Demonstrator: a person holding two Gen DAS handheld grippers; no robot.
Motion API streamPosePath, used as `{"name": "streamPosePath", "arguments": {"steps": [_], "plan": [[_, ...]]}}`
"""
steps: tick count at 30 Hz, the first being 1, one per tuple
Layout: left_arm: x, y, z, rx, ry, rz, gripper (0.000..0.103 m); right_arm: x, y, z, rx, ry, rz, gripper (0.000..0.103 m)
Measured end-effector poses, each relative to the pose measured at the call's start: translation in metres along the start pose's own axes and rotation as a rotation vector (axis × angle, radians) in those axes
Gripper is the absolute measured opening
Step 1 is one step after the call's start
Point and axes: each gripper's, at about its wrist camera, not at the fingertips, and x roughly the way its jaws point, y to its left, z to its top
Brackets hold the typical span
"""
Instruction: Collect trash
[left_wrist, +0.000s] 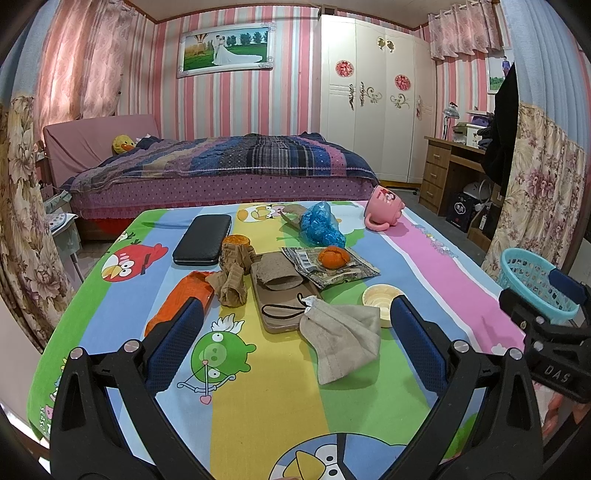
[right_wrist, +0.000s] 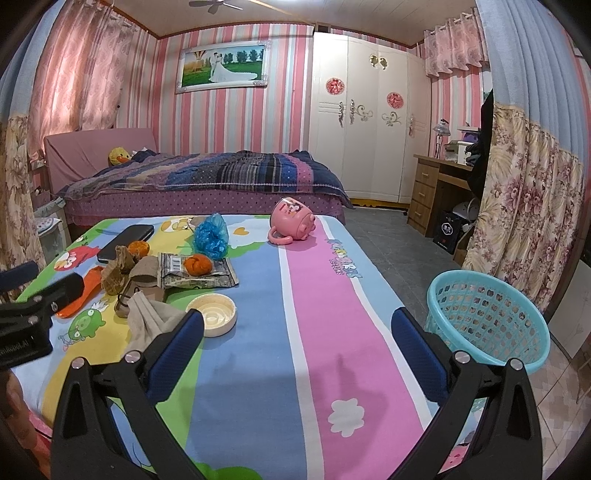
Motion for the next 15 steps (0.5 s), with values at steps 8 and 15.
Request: {"name": "streamPosePath", "arguments": {"steps": [8,15], "plan": [[0.0031,-0.0005,-0.0018,-0.001,0.006,0.003,0.098,-0.0009,-0.0018,0.0005,-0.001,-0.002,0.0,0.099],[0.0037,-0.0006,-0.0016,-0.001,0.006,0.003,0.098,-0.0006,0.0016,0.0,-0.003,0.002,-0.001,0.099]]}}
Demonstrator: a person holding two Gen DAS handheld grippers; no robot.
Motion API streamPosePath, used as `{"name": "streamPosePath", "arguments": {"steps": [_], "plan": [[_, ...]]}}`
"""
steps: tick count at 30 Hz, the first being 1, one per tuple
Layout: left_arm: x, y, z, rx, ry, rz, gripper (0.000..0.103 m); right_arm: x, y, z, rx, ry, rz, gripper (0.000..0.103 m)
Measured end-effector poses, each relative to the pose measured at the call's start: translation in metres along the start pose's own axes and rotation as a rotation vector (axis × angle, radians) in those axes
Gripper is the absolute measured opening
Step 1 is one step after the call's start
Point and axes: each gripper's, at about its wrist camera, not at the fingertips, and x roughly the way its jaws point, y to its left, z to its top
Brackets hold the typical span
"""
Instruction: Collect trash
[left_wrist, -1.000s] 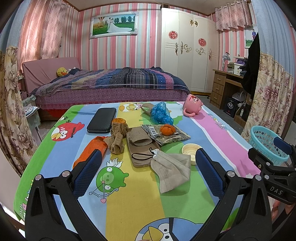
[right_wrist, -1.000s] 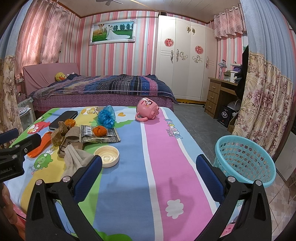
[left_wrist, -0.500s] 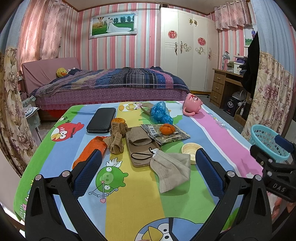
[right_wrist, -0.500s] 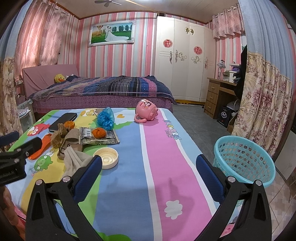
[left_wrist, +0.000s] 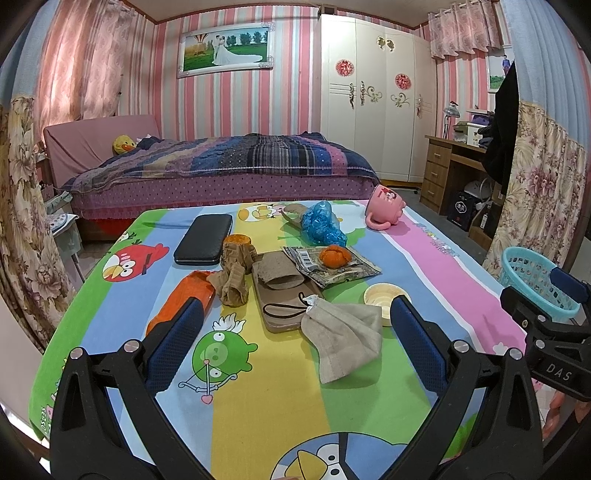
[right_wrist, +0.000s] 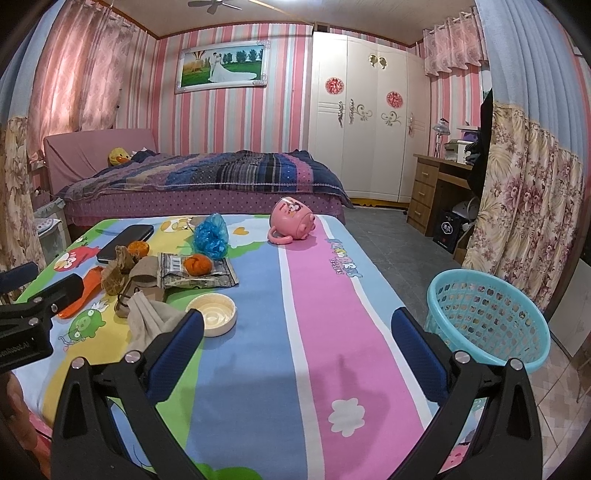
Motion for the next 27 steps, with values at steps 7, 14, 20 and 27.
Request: {"name": "streamPosePath", "arguments": {"steps": [7,14,20,27], "plan": [[-0.0003,0.002,0.0011,-0.007,0.001,0.0,0.098,0.001,0.0004,-0.0013,-0.001,0.002,-0.001,0.099],[0.0002,0.0028,0.0014,-0.007,0.004,-0.001,0.098,0.0009,0.0007,-0.0009,-0.001,0.003,-0.001,0.099],[0.0003,0.003,0.0015,-0.007,0.003,-0.001,0.098,0.0012,0.0012,-0.0014,-0.001,0.005,-0.003,0.099],[0.0,0.0071,0.0034,-0.013,-0.002,0.004,0.098,0.003,0.0004,-0.0027,-0.002,0.008,-0.01,0.099]]}}
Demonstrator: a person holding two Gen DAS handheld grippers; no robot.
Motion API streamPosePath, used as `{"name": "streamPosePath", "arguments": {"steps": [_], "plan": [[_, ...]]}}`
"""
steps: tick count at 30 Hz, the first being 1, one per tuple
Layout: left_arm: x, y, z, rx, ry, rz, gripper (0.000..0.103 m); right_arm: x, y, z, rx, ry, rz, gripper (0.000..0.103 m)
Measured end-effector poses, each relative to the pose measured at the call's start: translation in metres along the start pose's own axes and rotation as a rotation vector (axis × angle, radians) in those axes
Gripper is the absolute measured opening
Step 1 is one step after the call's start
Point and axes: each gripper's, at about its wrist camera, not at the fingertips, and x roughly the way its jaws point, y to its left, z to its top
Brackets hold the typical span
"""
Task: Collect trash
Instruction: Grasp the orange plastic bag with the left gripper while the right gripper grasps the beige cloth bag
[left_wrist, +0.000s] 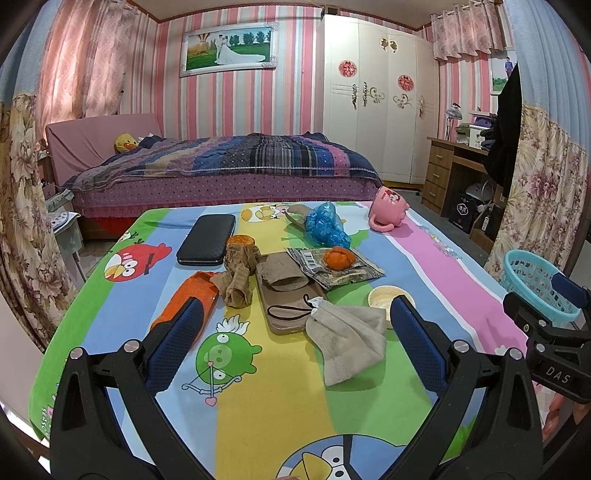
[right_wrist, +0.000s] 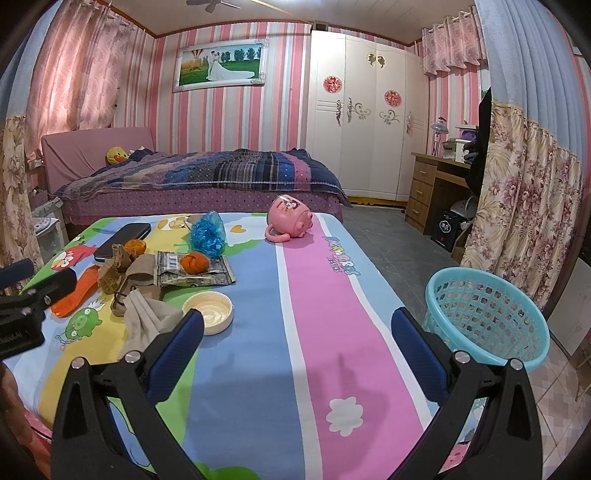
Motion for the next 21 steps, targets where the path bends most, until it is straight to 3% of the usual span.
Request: {"name": "streamPosePath", "arguments": {"steps": [9,17,21], "plan": [[0.01,0.026,0.006,-0.058,0.039,0.022,0.098,0.002,-0.005,0.0,0.015,-0.002,-0.022,0.099],[0.017,0.044,0.014,0.0,0.057,0.082,0.098,0.019,-0.01,0.013,0.008,0.042,-0.025,0.099],[0.026,0.065,0.017,0.0,0.073,0.122,0.098,0.024,-0.004,0.025,0.01,0.02,-0.009,0.099]]}}
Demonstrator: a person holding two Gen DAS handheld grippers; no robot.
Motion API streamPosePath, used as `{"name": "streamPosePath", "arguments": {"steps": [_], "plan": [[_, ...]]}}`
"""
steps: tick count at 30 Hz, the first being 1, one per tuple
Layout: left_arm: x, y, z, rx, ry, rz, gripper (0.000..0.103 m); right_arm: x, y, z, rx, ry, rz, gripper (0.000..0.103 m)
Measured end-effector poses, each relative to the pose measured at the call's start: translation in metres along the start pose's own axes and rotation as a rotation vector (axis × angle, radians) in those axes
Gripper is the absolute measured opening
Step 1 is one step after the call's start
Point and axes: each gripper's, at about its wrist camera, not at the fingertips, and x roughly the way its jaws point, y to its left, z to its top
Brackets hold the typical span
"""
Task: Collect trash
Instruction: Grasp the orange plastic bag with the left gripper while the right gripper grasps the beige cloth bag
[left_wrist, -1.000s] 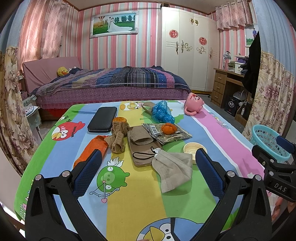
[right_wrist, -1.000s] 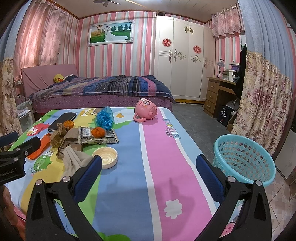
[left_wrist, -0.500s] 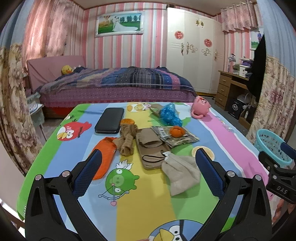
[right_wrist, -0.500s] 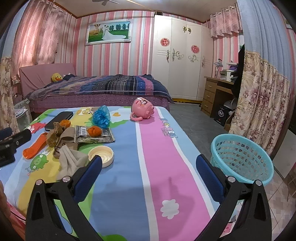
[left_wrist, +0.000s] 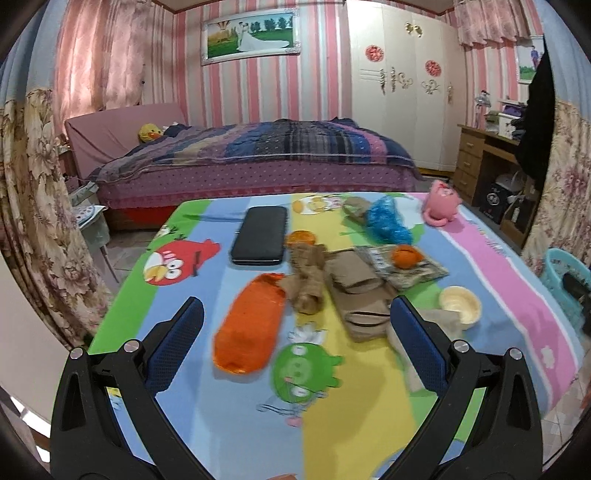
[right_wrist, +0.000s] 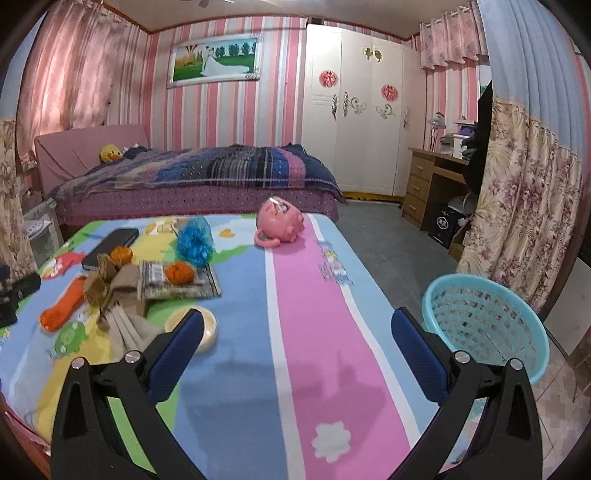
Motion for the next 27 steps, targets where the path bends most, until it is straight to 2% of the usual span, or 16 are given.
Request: {"name": "streamPosePath", "arguments": {"steps": [4,8,12,15,20,25,27], "plan": [[0.015,0.03,-0.005,-0.018,0.028,0.059,0.098,0.011,0.016,0.008,-0.032,0.002,0.041,0.099],[0.031,0.051,-0.014,-0.063,0.072,0.068,0.098,0.028,0.039,0.008,-0.099,0.004,0.068,0.099],[0.045,0.052,-0.021,-0.049,0.1,0.073,0.098,0.047,0.049,-0.013,-0.09,0.048,0.083,0.099],[0.058,0.049,-0.027,-0.035,0.128,0.085,0.098,0.053,0.051,-0.017,-0.061,0.062,0.101,0.099],[0.084,0.051,-0.031,-0.074,0.213,0.088,0.098,0.055,0.058,-0.019,-0.09,0.056,0.093,0.099],[0.107,0.058,-0.026,-0.153,0.279,0.032,0.097,0.063,0.056,-0.02,-0.082,0.077,0.097,0.099],[0.114,0.052,-0.027,-0.134,0.306,0.022,0.087,0.065,0.055,-0.019,-0.064,0.087,0.109,0.099]]}}
